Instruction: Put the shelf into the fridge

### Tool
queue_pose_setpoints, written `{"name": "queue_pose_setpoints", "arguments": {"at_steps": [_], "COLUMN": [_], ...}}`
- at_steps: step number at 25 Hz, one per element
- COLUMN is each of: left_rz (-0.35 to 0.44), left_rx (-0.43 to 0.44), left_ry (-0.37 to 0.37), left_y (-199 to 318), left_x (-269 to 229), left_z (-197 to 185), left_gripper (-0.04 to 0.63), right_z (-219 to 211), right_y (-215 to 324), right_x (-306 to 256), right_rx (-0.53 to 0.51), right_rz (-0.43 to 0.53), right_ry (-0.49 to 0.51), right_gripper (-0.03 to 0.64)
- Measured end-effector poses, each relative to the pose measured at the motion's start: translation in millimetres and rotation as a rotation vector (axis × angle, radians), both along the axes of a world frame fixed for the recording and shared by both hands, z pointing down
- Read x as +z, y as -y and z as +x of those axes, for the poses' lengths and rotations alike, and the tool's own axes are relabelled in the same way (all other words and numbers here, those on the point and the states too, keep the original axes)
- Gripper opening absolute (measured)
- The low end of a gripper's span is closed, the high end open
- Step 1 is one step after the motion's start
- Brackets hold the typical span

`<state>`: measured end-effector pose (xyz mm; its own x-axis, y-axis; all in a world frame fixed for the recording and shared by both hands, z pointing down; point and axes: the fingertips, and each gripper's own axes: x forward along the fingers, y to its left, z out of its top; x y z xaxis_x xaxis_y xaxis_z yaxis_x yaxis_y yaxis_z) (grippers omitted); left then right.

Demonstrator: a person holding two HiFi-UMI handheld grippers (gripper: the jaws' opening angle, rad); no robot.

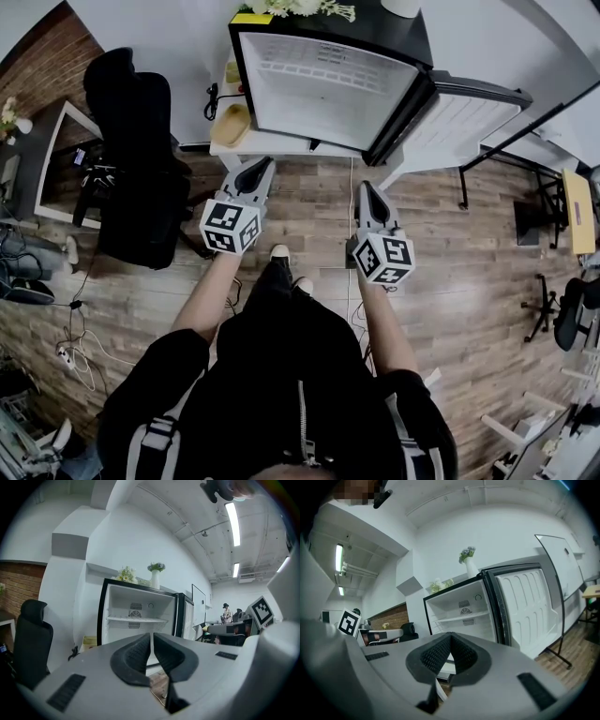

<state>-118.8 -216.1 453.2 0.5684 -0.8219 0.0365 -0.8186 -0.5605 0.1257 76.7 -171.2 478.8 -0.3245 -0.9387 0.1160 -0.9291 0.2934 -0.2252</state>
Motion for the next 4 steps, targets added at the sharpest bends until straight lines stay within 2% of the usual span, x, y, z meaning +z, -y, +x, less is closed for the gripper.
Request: {"name": "queue_pose_setpoints", "arguments": {"at_steps": [4], "left_rz": [-0.016], "left_rx": [-0.001], "left_ry": [-0.01], "left_y": [-2.3], "left_x": [2.6], "left_z": [-3.2], "left_gripper": [0.04], "right_z": [-2.1], "right_y": [-2.6], "right_x": [1.0], "right_rx": [-0.002], "right_rz": [-0.005], "right_ry": [0.007], "right_gripper": [0.006]}}
